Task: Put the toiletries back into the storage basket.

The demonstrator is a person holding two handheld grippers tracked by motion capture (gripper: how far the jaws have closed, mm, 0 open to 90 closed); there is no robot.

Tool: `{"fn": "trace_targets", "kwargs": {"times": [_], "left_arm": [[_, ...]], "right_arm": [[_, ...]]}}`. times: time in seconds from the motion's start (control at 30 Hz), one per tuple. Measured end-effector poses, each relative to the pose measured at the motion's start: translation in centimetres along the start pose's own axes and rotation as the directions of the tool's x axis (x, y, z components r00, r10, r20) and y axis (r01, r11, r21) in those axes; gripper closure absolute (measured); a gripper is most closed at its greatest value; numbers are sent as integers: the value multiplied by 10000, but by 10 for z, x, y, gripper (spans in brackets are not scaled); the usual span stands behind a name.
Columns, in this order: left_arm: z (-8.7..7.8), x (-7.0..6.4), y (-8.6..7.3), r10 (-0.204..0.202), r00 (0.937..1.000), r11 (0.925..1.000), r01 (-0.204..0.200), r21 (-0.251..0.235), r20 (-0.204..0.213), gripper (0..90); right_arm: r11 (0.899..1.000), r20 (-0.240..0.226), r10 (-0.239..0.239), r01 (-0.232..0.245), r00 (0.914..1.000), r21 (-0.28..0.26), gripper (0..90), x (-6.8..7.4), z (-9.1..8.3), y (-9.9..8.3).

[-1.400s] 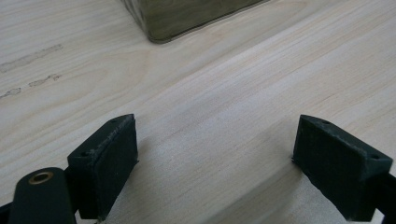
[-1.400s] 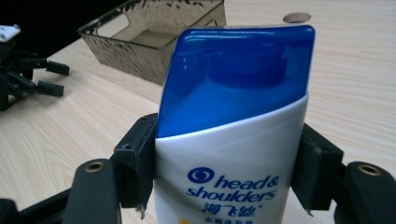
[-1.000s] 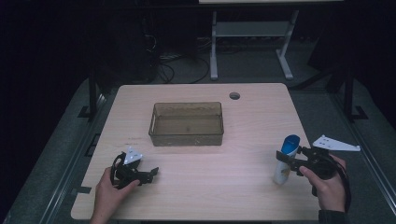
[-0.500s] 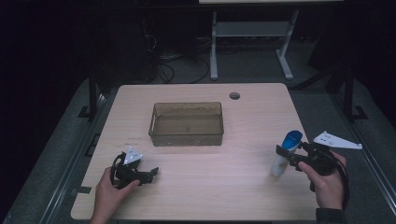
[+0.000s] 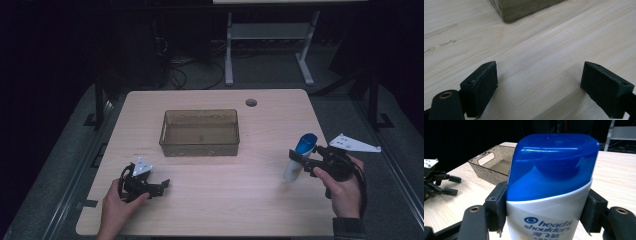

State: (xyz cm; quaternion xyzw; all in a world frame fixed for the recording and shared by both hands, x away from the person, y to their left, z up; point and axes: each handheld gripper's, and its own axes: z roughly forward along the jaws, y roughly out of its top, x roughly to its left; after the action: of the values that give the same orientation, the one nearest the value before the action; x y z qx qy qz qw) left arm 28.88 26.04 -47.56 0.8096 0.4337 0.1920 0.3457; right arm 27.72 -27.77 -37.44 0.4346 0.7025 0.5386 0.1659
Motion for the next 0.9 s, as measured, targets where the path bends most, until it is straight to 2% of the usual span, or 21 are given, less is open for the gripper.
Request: {"fn": "trace_targets", "kwargs": {"times": [0.2,0.9], "left_arm": [[0,0,0,-8,10000,10000,8,-2,-3,126],[0,0,0,-40,10000,10000,40,-26,-1,126]], "right_arm": [[9999,-225,-42,40,9997,-98,337,4,7,7],[9993,-518,-288,275,9982,-266,337,17,26,25]]}}
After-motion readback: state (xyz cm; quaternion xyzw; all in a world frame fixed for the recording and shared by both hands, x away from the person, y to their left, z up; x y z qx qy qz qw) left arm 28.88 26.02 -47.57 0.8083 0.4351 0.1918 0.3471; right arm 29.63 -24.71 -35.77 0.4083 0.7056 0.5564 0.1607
